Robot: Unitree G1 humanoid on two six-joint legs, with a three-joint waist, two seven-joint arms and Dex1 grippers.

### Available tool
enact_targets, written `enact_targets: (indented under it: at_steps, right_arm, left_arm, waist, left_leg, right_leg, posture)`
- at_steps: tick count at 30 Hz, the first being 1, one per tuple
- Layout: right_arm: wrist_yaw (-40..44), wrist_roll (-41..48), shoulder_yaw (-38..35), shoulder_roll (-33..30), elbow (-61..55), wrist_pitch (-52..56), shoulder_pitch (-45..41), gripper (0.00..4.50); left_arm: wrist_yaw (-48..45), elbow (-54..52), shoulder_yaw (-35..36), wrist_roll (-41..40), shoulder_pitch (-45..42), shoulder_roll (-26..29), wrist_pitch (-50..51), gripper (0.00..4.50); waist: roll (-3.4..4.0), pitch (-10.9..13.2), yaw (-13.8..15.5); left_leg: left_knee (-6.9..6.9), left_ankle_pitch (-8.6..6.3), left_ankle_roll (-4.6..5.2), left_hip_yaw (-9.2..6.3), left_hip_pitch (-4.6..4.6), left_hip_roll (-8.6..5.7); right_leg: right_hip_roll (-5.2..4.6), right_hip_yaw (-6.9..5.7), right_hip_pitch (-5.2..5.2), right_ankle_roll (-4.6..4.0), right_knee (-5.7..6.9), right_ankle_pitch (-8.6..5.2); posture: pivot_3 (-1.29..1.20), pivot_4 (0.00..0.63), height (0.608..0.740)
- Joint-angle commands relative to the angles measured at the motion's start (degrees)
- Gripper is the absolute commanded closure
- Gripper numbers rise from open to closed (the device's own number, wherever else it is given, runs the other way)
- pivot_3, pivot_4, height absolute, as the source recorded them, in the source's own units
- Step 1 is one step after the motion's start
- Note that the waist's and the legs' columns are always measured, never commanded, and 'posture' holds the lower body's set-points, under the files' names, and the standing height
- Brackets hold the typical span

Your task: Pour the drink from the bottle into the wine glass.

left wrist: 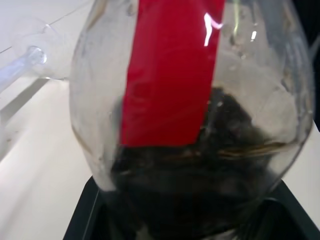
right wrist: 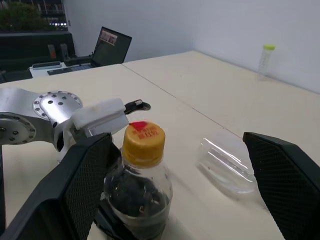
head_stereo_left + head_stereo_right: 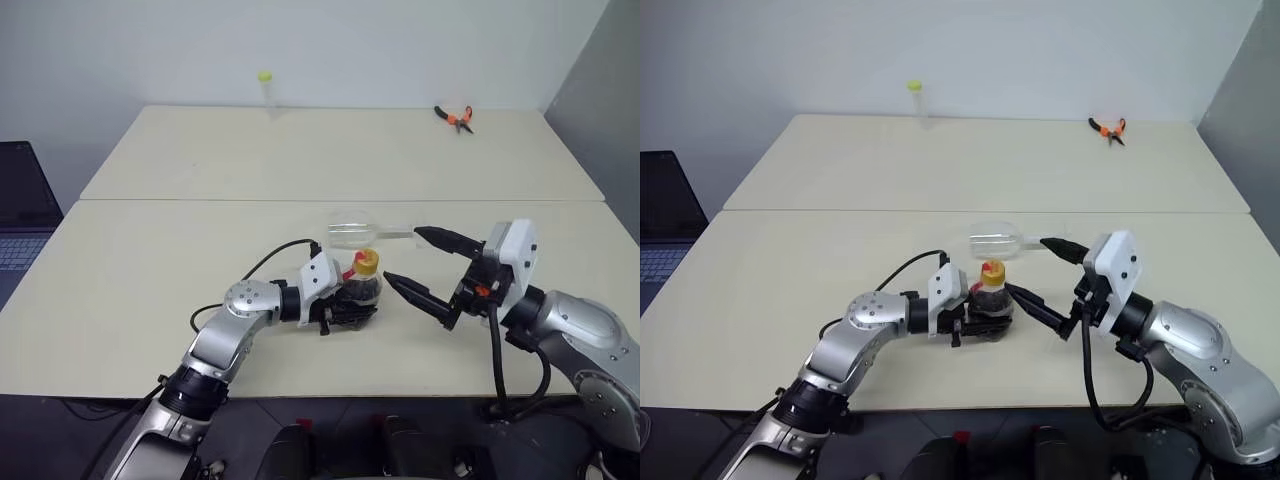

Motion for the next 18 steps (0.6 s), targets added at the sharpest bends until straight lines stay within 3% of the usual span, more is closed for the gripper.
enact_targets:
  at_steps: [1,18]
  right_arm:
    - [-1.88,2.44,1.08,-0.28,-1.66,3.57,-2.77,0.00]
    - [-5.17,5.63,2.03,1.35,0.50,9.41,-5.87,0.00]
  left_arm:
    - [-2.30,2.01,-0.99,0.80,-2.11,-0.48,-2.54,2.58]
    - [-2.93,8.05,-0.48,3.23,-5.52,-3.67,-6.95,2.58]
  waist:
    - [0.00,0.00,0.02]
    - [0.00,0.00,0.23]
  left_leg:
    - [0.01,0.00,0.00,0.01,-0.01,-0.01]
    - [0.05,0.00,0.01,-0.05,-0.01,-0.06]
  right_leg:
    - [0.00,0.00,0.00,0.00,-0.01,0.00]
    - [-0.04,-0.04,0.08,0.01,-0.05,-0.01]
  posture:
    - [0.00,0.150,0.740]
    - [0.00,0.150,0.740]
